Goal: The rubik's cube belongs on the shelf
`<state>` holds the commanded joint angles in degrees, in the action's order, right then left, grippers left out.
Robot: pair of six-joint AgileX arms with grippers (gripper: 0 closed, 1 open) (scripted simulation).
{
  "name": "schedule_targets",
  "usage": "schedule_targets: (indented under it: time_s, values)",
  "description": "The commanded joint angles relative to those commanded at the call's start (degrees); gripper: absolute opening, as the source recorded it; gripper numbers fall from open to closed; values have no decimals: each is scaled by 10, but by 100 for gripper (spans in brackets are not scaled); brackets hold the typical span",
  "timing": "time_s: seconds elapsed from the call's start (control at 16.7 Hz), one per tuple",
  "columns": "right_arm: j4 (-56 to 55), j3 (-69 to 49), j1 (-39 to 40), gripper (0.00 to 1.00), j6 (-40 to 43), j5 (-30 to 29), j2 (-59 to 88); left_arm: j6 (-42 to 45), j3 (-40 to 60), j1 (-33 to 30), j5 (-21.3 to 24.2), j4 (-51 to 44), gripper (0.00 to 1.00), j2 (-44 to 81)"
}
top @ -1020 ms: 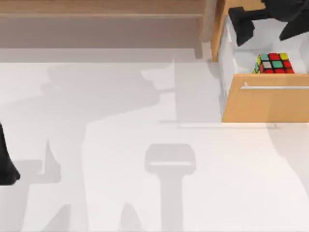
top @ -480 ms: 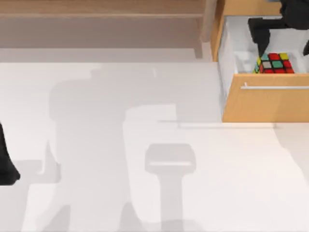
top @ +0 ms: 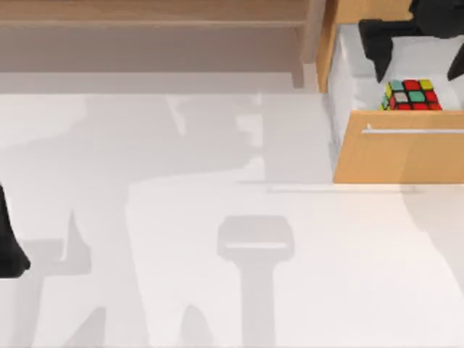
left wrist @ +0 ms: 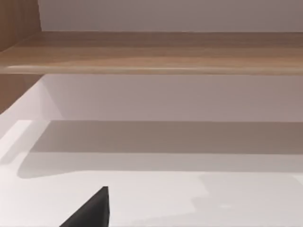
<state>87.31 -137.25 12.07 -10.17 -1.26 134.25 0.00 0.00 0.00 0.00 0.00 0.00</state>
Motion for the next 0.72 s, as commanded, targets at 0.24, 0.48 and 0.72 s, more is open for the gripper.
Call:
schedule_targets:
  time_s: [0.24,0.48,0.72]
  values:
    - [5,37,15,100,-14,-1,-41,0,0,0,0,0,100,0]
    - [-60,73,-22,100,19,1,-16,0,0,0,0,0,100,0]
    - [-143,92,-45,100,43,3,56,0,0,0,0,0,100,0]
